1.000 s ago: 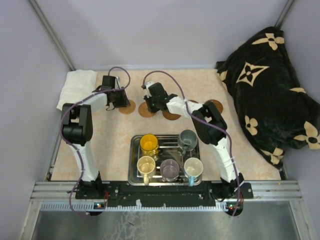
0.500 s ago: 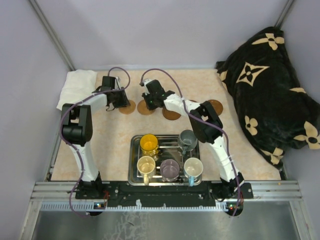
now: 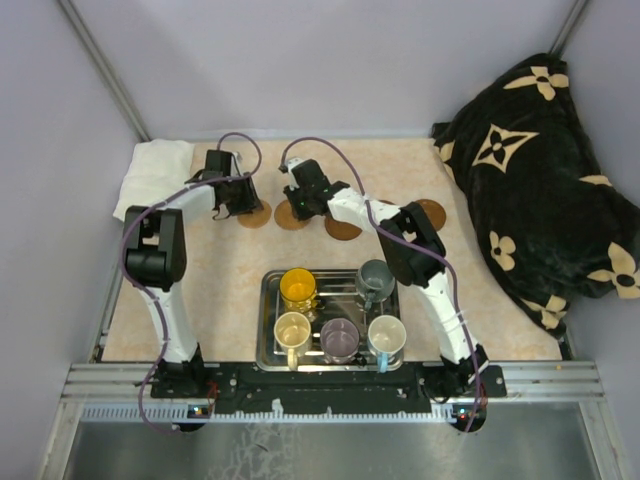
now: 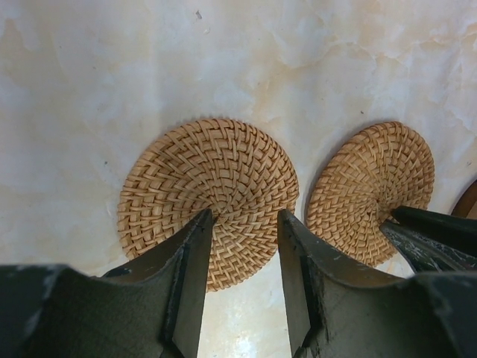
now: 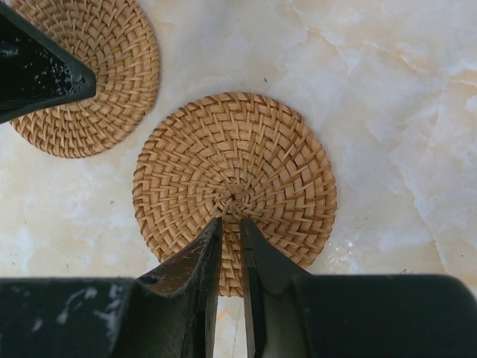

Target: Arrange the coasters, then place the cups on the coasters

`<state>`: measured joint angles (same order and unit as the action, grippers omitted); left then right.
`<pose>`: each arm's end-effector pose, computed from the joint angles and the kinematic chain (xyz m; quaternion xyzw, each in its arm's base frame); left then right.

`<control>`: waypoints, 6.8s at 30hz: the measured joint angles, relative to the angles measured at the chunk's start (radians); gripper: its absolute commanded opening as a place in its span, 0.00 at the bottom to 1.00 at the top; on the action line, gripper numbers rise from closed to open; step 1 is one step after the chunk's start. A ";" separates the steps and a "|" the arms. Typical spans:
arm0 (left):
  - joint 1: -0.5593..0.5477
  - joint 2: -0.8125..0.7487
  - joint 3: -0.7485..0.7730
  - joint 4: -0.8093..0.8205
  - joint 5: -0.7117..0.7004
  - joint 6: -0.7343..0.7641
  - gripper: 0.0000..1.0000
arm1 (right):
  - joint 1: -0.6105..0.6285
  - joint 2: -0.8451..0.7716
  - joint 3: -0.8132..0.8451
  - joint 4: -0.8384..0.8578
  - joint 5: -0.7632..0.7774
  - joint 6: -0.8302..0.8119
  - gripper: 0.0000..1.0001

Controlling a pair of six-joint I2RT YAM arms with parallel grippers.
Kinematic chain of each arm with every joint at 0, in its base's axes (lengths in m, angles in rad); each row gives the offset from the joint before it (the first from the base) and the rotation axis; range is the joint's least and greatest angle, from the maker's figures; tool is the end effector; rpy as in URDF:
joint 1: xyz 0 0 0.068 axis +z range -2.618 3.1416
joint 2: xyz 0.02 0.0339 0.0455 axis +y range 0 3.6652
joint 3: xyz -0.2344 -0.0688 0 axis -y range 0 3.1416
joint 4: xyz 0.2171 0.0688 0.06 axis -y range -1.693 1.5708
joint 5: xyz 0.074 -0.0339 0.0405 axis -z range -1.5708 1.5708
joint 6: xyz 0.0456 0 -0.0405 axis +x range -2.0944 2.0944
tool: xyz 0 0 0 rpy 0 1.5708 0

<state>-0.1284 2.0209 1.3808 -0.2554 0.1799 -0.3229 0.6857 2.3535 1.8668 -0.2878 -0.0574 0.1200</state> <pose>0.4019 -0.0601 0.1502 -0.0616 0.9382 -0.1564 0.3026 0.3781 0.3127 0.1476 -0.2678 0.8817 0.1763 0.3462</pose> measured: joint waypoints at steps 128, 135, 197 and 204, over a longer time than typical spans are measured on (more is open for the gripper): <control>-0.066 -0.190 -0.071 0.010 0.060 -0.044 0.47 | -0.160 -0.150 -0.231 -0.010 0.274 0.011 0.07; -0.066 -0.190 -0.071 0.010 0.052 -0.044 0.47 | -0.132 -0.154 -0.247 0.009 0.280 0.002 0.06; -0.066 -0.172 -0.072 0.012 0.040 -0.043 0.48 | -0.083 -0.250 -0.256 -0.189 0.378 -0.006 0.07; -0.066 -0.159 -0.072 0.013 0.040 -0.043 0.48 | -0.187 -0.419 -0.359 -0.152 0.424 0.003 0.08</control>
<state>-0.1947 1.8614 1.3090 -0.2428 0.2203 -0.3660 0.4988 1.9347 1.5078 -0.4400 0.3664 0.1230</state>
